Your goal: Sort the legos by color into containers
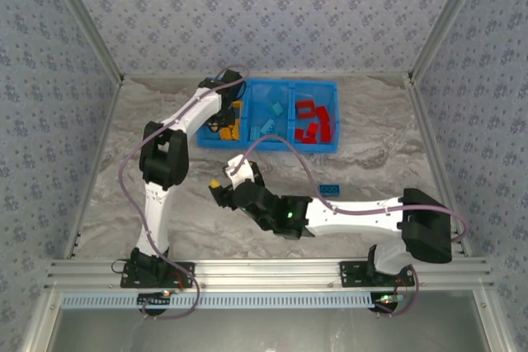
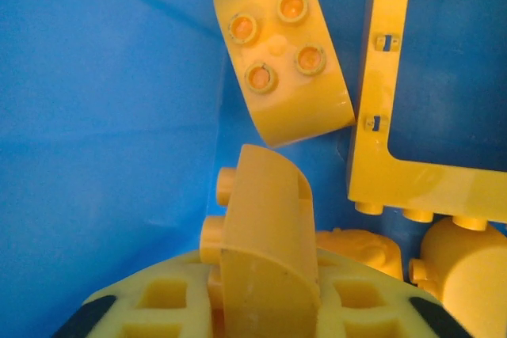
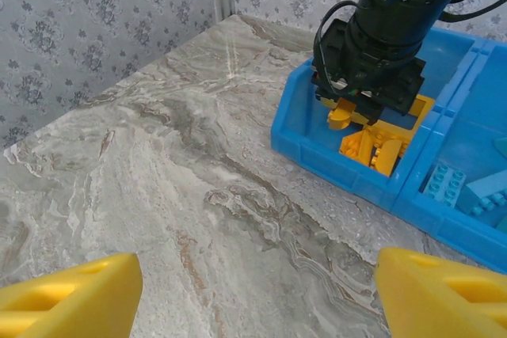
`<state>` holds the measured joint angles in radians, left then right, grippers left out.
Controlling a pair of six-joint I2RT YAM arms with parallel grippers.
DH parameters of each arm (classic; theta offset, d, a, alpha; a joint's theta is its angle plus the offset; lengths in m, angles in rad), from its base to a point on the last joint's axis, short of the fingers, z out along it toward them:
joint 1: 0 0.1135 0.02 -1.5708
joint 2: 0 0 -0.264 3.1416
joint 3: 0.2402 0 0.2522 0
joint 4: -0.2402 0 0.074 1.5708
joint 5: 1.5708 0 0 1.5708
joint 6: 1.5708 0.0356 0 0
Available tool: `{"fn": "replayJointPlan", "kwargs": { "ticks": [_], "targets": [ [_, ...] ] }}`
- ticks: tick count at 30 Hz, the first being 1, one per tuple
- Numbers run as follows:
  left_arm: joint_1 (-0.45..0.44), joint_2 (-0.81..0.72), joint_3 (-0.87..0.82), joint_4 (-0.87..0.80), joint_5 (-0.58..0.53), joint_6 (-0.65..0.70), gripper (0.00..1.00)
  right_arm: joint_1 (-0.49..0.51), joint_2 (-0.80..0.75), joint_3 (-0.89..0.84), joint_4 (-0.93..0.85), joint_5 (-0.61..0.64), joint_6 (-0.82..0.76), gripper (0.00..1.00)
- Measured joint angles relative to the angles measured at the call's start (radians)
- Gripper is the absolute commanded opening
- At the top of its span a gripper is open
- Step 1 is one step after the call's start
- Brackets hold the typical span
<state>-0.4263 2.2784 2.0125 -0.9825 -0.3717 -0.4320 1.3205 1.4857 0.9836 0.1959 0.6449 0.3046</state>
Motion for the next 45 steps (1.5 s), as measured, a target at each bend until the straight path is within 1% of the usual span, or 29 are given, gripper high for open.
{"fn": "replayJointPlan", "kwargs": {
  "ticks": [1, 6, 11, 14, 17, 20, 22, 23, 26, 28, 30, 33, 35, 37, 39, 40, 41, 43, 45],
  "targets": [
    [0.000, 0.005, 0.005, -0.006, -0.004, -0.001, 0.35, 0.000, -0.016, -0.011, -0.006, 0.004, 0.006, 0.80],
    [-0.002, 0.007, 0.008, -0.032, -0.018, -0.007, 0.46, -0.006, -0.090, -0.051, -0.037, 0.019, 0.032, 0.80],
    [-0.020, -0.017, 0.009, -0.055, -0.018, -0.011, 0.47, -0.025, -0.166, -0.085, -0.081, 0.034, 0.051, 0.80],
    [-0.040, -0.079, 0.009, -0.074, -0.018, -0.022, 0.49, -0.044, -0.221, -0.089, -0.138, 0.047, 0.059, 0.80],
    [-0.065, -0.195, 0.007, -0.076, -0.018, -0.032, 0.53, -0.079, -0.291, -0.089, -0.217, 0.060, 0.091, 0.79],
    [-0.094, -0.365, -0.037, -0.047, -0.007, -0.036, 0.57, -0.148, -0.368, -0.083, -0.356, 0.075, 0.180, 0.76],
    [-0.118, -0.511, -0.106, -0.010, 0.024, -0.029, 0.58, -0.214, -0.409, -0.066, -0.483, 0.077, 0.283, 0.66],
    [-0.130, -0.582, -0.148, 0.018, 0.048, -0.021, 0.58, -0.245, -0.424, -0.053, -0.553, 0.077, 0.348, 0.64],
    [-0.179, -0.793, -0.317, 0.130, 0.167, 0.011, 0.61, -0.348, -0.452, -0.014, -0.783, 0.070, 0.584, 0.65],
    [-0.229, -0.904, -0.437, 0.203, 0.240, 0.039, 0.63, -0.408, -0.452, -0.010, -0.895, 0.045, 0.721, 0.65],
    [-0.307, -0.995, -0.552, 0.275, 0.287, 0.065, 0.64, -0.468, -0.433, -0.014, -0.975, -0.003, 0.829, 0.66],
    [-0.478, -1.110, -0.732, 0.359, 0.306, 0.092, 0.65, -0.552, -0.371, -0.022, -1.030, -0.097, 0.940, 0.69],
    [-0.591, -1.172, -0.847, 0.402, 0.290, 0.091, 0.65, -0.601, -0.314, -0.024, -1.038, -0.162, 0.997, 0.69],
    [-0.666, -1.217, -0.944, 0.439, 0.267, 0.071, 0.66, -0.639, -0.260, -0.024, -1.039, -0.217, 1.057, 0.69],
    [-0.724, -1.255, -1.034, 0.478, 0.238, 0.037, 0.66, -0.673, -0.212, -0.024, -1.041, -0.270, 1.125, 0.70],
    [-0.755, -1.270, -1.075, 0.493, 0.216, 0.017, 0.71, -0.687, -0.190, -0.024, -1.042, -0.296, 1.153, 0.70],
    [-0.784, -1.280, -1.107, 0.503, 0.193, -0.008, 0.72, -0.703, -0.167, -0.026, -1.038, -0.323, 1.181, 0.71],
    [-0.832, -1.291, -1.142, 0.511, 0.151, -0.040, 0.72, -0.726, -0.133, -0.039, -1.020, -0.370, 1.230, 0.73],
    [-0.861, -1.306, -1.159, 0.513, 0.114, -0.067, 0.73, -0.741, -0.111, -0.060, -0.999, -0.408, 1.275, 0.76]
  ]
}}
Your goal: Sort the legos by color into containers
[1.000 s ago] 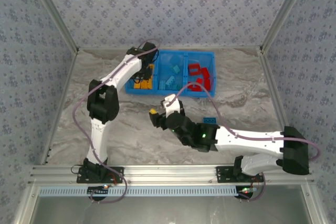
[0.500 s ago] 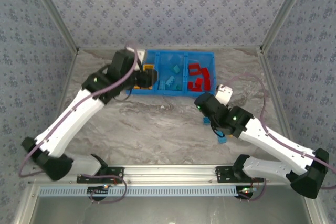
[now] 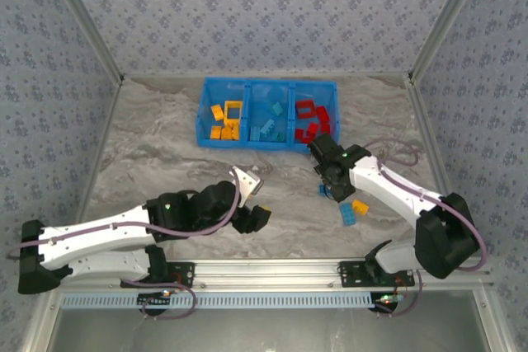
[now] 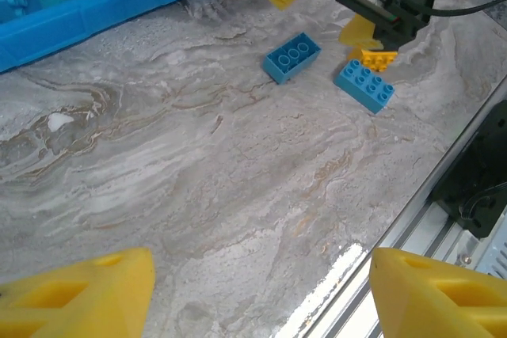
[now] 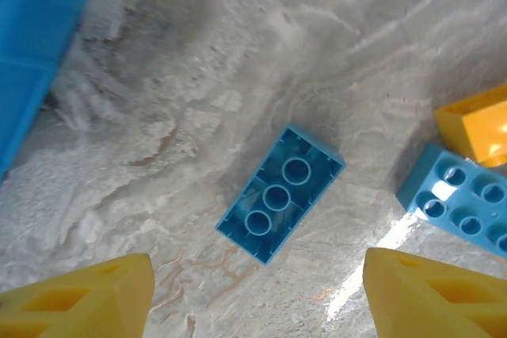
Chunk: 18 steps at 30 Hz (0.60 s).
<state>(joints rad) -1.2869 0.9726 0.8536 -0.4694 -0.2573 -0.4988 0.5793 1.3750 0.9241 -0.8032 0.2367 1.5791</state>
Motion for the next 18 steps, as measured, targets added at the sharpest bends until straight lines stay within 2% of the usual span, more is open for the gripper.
{"fn": "replayJointPlan", "kwargs": {
  "ticks": [7, 11, 14, 18],
  "targets": [
    [-0.005, -0.116, -0.008, -0.005, -0.091, -0.053, 0.74, -0.027, 0.071, -0.051, 0.083, -0.097, 0.101, 0.77],
    [-0.005, -0.126, -0.008, -0.016, -0.113, -0.068, 0.74, -0.047, 0.102, -0.068, 0.129, -0.123, 0.137, 0.75],
    [-0.005, -0.114, -0.008, -0.031, -0.126, -0.074, 0.74, -0.061, 0.132, -0.085, 0.166, -0.129, 0.153, 0.70],
    [-0.005, -0.101, -0.008, -0.032, -0.126, -0.080, 0.74, -0.079, 0.176, -0.091, 0.200, -0.133, 0.159, 0.57]
  ]
}}
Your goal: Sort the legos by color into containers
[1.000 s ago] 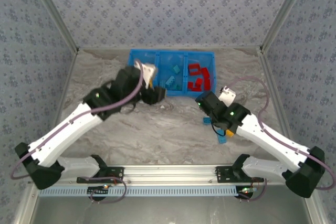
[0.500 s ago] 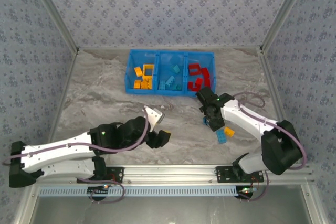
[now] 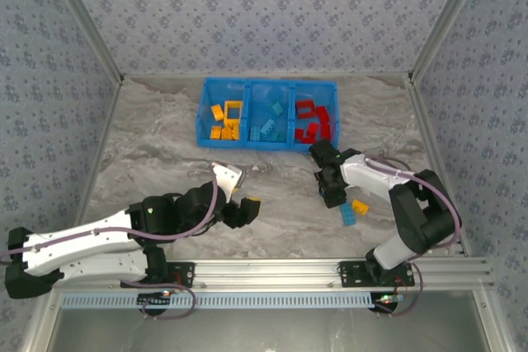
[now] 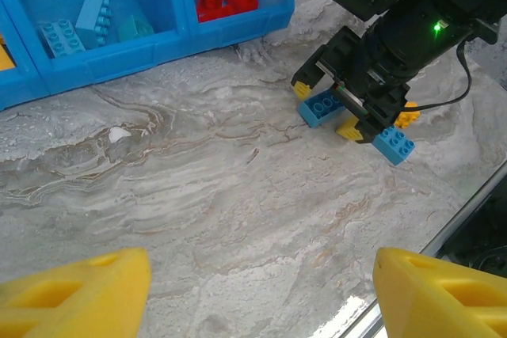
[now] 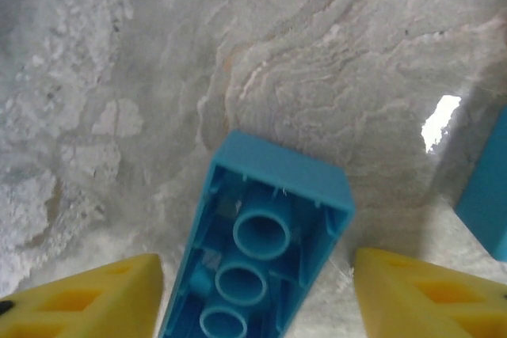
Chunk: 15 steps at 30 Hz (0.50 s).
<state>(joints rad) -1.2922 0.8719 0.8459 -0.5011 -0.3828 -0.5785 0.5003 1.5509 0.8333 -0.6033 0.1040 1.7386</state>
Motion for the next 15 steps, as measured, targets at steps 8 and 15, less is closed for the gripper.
{"fn": "replayJointPlan", "kwargs": {
  "ticks": [8, 15],
  "targets": [
    [0.000, 0.000, 0.000, -0.002, -0.012, -0.012, 0.74, 0.020, -0.001, 0.003, -0.010, 0.018, -0.017, 0.20],
    [0.000, 0.009, 0.081, -0.185, -0.225, -0.137, 0.75, 0.194, 0.000, 0.151, -0.094, 0.182, -0.182, 0.19]
  ]
}}
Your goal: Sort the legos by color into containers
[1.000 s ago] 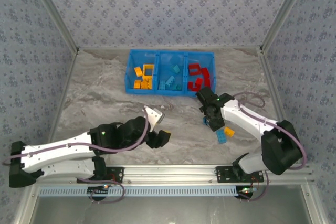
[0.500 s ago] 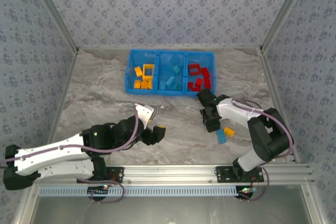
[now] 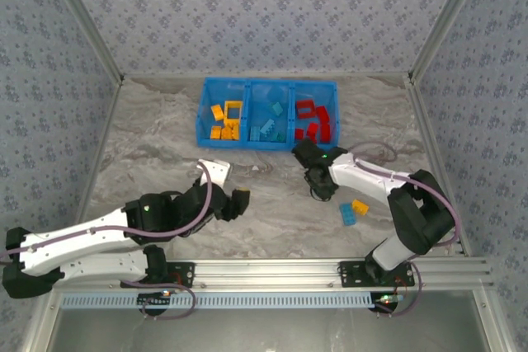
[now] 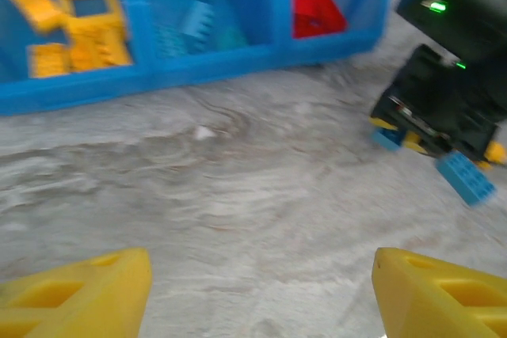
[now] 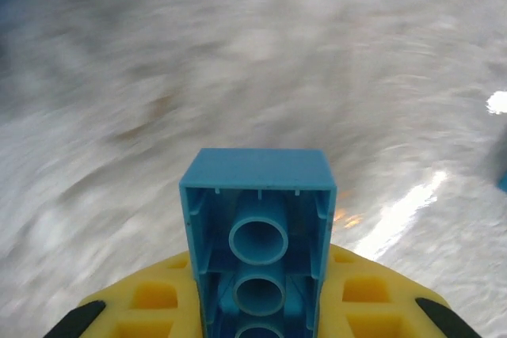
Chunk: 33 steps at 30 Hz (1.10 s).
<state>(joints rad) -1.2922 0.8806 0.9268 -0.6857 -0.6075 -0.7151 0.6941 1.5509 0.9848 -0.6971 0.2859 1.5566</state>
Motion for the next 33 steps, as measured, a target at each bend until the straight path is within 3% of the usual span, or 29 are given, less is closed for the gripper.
{"fn": "replayJointPlan", "kwargs": {
  "ticks": [6, 12, 19, 25, 28, 33],
  "targets": [
    [0.001, 0.002, 0.114, -0.172, -0.199, -0.119, 0.78, 0.185, 0.109, 0.381, -0.046, 0.165, -0.283, 0.20],
    [0.068, 0.033, 0.193, -0.190, -0.220, -0.094, 0.82, 0.145, 0.393, 0.714, -0.105, 0.205, -0.530, 0.20],
    [0.399, 0.064, 0.208, -0.026, 0.163, -0.011, 0.82, 0.037, 0.756, 1.133, -0.278, 0.220, -0.694, 0.21],
    [0.597, 0.133, 0.196, 0.126, 0.518, -0.008, 0.82, -0.014, 0.893, 1.324, -0.378, 0.224, -0.763, 0.23],
    [0.643, 0.178, 0.182, 0.184, 0.634, -0.014, 0.81, -0.020, 0.926, 1.367, -0.389, 0.227, -0.796, 0.27],
    [0.644, 0.212, 0.162, 0.227, 0.734, -0.028, 0.81, -0.021, 0.950, 1.405, -0.402, 0.229, -0.834, 0.43]
  ]
}}
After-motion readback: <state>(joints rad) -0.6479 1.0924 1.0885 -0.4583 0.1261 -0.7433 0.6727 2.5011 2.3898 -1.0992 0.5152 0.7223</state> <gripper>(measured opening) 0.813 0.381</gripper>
